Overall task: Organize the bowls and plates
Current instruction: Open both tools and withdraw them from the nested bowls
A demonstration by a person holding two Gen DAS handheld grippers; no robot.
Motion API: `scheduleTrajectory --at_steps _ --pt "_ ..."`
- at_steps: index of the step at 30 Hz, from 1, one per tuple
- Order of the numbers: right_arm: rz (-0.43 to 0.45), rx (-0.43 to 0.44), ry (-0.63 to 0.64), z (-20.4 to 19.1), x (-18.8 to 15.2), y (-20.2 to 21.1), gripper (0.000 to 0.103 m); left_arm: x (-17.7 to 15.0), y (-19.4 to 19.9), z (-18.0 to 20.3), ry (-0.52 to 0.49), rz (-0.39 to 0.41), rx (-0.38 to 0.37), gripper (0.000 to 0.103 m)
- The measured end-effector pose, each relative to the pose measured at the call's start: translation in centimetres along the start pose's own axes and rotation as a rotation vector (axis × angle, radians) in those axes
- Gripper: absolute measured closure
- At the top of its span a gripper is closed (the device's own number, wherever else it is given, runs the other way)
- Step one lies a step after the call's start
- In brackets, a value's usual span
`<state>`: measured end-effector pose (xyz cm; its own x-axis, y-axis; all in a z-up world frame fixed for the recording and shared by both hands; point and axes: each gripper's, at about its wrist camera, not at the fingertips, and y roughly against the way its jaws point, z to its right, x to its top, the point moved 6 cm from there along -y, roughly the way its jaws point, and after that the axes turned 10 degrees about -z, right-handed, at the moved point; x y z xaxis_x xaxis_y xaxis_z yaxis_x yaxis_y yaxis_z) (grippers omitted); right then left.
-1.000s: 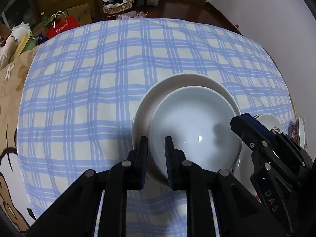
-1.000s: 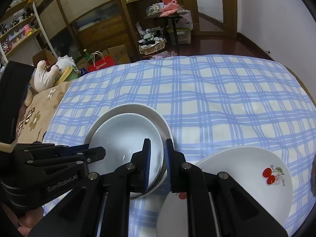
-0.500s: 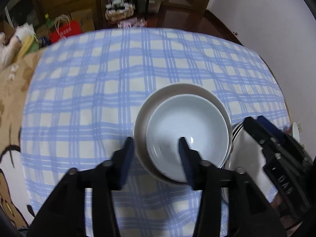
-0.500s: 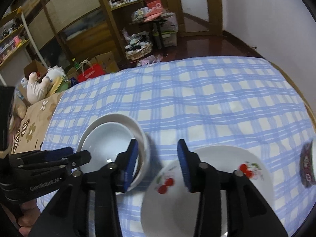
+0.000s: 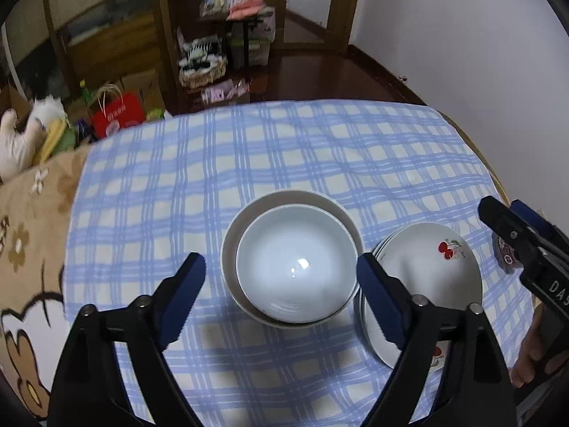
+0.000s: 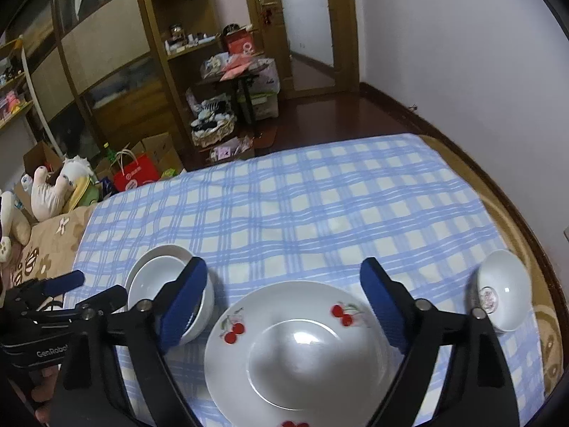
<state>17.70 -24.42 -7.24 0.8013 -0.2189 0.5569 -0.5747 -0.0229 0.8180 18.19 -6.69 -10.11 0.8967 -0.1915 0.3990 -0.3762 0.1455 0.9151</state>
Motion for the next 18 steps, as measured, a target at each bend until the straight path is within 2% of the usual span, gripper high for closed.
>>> scheduleTrajectory --at_steps 4,11,18 --pt "0.020 -0.023 -0.012 1.5 0.1 1.7 0.002 0.1 1.3 1.1 -0.024 0.018 0.016 0.015" --pt "0.059 -0.052 -0.044 3.9 -0.1 4.2 0.001 0.4 2.7 3.9 -0.081 0.045 0.011 0.015" --pt "0.080 -0.067 -0.092 7.3 -0.5 6.0 0.000 0.6 4.1 6.9 -0.110 0.079 -0.029 0.015"
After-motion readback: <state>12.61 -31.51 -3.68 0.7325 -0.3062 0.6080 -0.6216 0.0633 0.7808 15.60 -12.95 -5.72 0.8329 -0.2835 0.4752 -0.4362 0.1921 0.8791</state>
